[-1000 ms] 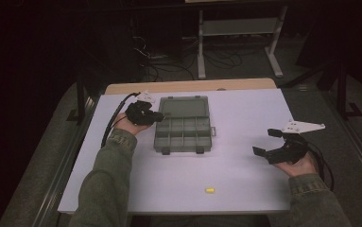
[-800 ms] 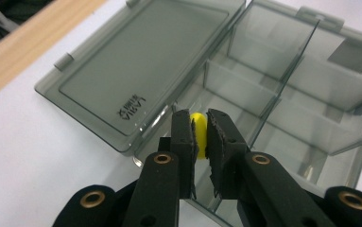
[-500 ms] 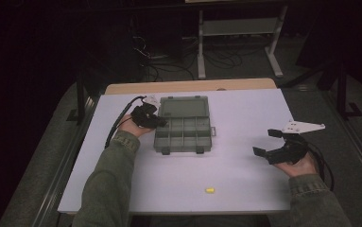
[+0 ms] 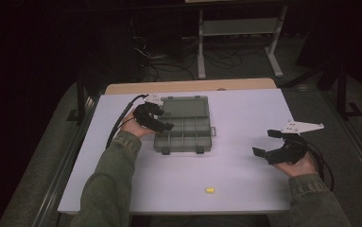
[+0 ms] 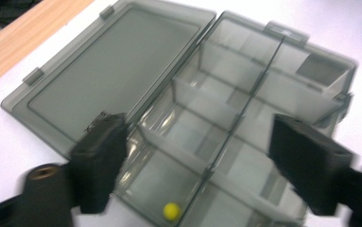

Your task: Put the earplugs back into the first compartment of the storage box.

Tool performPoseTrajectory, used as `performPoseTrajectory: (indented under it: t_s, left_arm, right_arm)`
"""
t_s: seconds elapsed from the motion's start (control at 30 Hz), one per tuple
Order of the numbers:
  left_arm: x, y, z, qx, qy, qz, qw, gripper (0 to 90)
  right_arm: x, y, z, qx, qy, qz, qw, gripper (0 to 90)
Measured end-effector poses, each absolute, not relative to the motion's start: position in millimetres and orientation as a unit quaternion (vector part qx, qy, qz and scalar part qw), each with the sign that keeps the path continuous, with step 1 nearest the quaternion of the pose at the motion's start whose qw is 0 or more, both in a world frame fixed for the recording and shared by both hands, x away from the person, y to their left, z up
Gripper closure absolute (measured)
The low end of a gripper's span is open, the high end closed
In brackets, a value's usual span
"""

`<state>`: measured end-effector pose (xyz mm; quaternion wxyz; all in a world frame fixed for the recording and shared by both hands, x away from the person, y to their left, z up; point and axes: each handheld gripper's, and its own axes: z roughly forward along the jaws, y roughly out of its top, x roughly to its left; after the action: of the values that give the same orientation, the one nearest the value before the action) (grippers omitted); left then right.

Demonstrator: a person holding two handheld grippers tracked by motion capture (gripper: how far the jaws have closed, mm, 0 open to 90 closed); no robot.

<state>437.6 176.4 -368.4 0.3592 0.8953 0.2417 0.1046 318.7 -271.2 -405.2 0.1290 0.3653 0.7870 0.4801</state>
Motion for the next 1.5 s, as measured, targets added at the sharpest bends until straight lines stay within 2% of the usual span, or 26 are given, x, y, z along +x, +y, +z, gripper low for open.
performPoseTrajectory:
  t_s: [0.1, 0.13, 0.33, 0.63, 0.9, 1.5]
  left_arm:
    - [433, 172, -365, 0.893, 0.245, 0.106, 0.364, 2.3]
    - [432, 171, -363, 0.892, 0.241, 0.108, 0.366, 0.1]
    - [418, 162, -352, 0.889, 0.221, 0.105, 0.388, 0.0]
    - [394, 136, -348, 0.904, 0.165, 0.103, 0.380, 0.0]
    - [376, 117, -354, 0.908, 0.138, 0.082, 0.388, 0.0]
    - [335, 80, -372, 0.930, 0.069, 0.044, 0.358, 0.0]
  right_arm:
    - [318, -272, -405, 0.366, 0.786, 0.481, 0.131, 0.0]
    - [318, -272, -405, 0.367, 0.785, 0.481, 0.131, 0.0]
    - [318, -273, -404, 0.367, 0.784, 0.483, 0.132, 0.0]
    - [318, -274, -403, 0.367, 0.782, 0.486, 0.133, 0.0]
    - [317, -274, -403, 0.367, 0.781, 0.487, 0.134, 0.0]
    - [317, -274, -402, 0.364, 0.783, 0.486, 0.135, 0.0]
